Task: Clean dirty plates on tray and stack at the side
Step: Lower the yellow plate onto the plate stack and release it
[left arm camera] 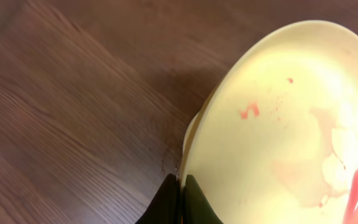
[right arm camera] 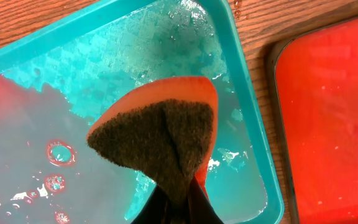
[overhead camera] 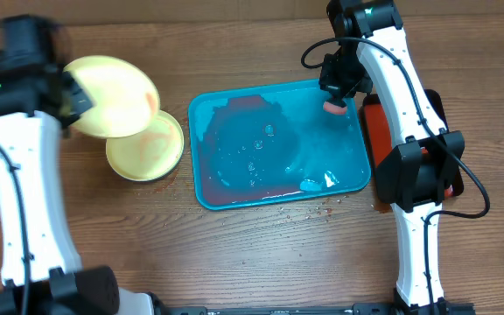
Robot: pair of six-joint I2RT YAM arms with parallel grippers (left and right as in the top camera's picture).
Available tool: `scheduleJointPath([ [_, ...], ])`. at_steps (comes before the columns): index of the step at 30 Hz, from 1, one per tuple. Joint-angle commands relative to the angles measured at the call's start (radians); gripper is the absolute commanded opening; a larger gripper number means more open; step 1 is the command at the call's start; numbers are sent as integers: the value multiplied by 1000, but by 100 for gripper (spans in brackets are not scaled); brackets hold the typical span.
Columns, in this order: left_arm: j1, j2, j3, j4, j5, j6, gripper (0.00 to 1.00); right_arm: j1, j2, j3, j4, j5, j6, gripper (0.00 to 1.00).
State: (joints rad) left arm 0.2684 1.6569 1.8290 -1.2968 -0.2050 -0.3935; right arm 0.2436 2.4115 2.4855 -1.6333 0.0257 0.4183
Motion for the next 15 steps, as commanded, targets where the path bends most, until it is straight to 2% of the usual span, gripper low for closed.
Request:
scheduleJointPath([
  [1, 117, 109, -50, 11, 310, 109, 4, 3, -47, 29, 6, -2, 0, 4],
  [5, 190, 249, -110, 77, 452, 148, 5, 3, -47, 29, 7, -2, 0, 4],
  [9, 203, 374, -129, 111, 474, 155, 4, 3, -47, 29, 4, -2, 0, 4],
  [15, 200, 468, -129, 109, 472, 192, 4, 3, -47, 29, 8, -3, 0, 4],
])
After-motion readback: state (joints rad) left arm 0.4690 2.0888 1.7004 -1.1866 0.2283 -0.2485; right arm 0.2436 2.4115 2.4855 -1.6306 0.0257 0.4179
